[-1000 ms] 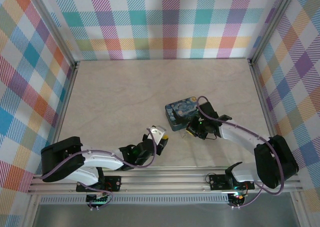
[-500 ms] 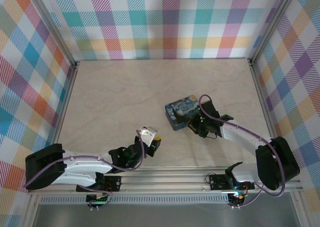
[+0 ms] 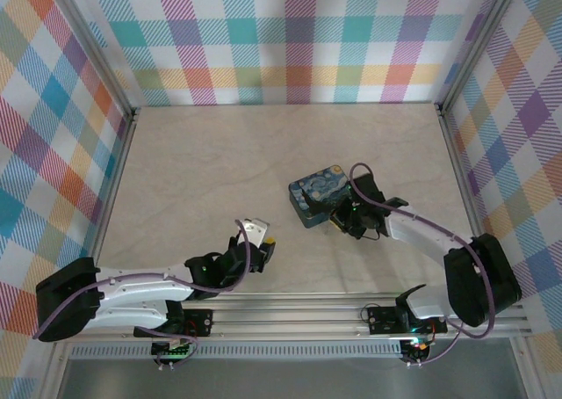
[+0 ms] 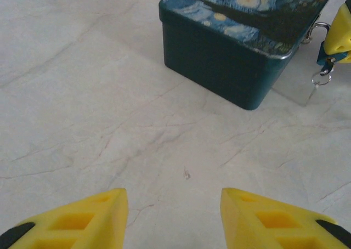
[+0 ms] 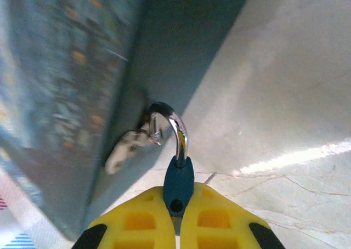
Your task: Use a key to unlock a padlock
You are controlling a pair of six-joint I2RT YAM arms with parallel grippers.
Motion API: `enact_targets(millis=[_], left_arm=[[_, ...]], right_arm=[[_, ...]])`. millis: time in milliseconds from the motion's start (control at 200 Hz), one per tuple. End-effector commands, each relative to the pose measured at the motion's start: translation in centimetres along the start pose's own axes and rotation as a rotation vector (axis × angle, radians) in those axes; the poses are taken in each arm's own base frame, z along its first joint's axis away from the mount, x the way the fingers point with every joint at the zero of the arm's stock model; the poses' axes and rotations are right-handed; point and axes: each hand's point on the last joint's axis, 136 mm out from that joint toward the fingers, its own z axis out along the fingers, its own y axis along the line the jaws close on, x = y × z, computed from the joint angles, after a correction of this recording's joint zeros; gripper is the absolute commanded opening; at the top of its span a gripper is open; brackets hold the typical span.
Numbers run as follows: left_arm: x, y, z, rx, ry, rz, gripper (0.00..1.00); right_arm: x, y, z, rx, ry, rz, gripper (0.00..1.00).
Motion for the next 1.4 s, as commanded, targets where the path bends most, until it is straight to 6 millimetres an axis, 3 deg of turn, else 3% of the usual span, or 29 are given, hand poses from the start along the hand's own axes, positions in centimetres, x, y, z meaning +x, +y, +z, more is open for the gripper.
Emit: enact_targets(millis=[0, 195, 340, 515, 750, 865, 910, 1015, 1195, 1395], left_arm=[[-0.9, 0.1, -0.3, 0.004, 0.003, -0.020, 0.48], [-0.7, -0.3, -0.1, 0.029, 0.030, -0.034, 0.49], [-0.7, -0.5, 0.0, 0.032, 0.042, -0.027, 0.49], [-1.4, -0.3, -0.2, 0.020, 0.041, -0.021, 0.49], [-2.9, 1.1, -1.1, -0.033, 0.054, -0.025, 0.53], [-3.7, 2.3, -1.8, -0.072, 0.070, -0.025, 0.63], [-4.2, 3.0, -2.2, -0.094, 0.074, -0.032, 0.97], [-4.6, 4.9, -3.2, -0.154, 0.105, -0.048, 1.00], [-5.3, 7.2, -4.6, -0.196, 0.140, -0.117, 1.00], [-4.4, 9.6, -5.9, -0.253, 0.235, -0.217, 1.00]], right_arm=[[-1.3, 1.7, -1.3, -0.047, -0.047, -0.020, 0.00], [-0.2, -0.4, 1.5, -0.025, 0.013, 0.037, 0.00], [-0.3, -0.6, 1.7, -0.018, 0.007, 0.029, 0.00], [-1.1, 0.2, 0.0, -0.017, -0.030, -0.002, 0.00], [-2.6, 0.9, -4.5, -0.022, -0.144, -0.059, 0.00], [-2.7, 1.2, -6.3, -0.031, -0.172, -0.106, 0.00], [-2.5, 1.7, -6.8, -0.051, -0.167, -0.136, 0.00], [-0.8, 3.1, -7.0, -0.120, -0.071, -0.227, 0.00], [5.0, 6.3, -6.9, -0.173, 0.087, -0.491, 0.00], [11.7, 8.1, -4.4, -0.208, 0.260, -0.617, 0.00]])
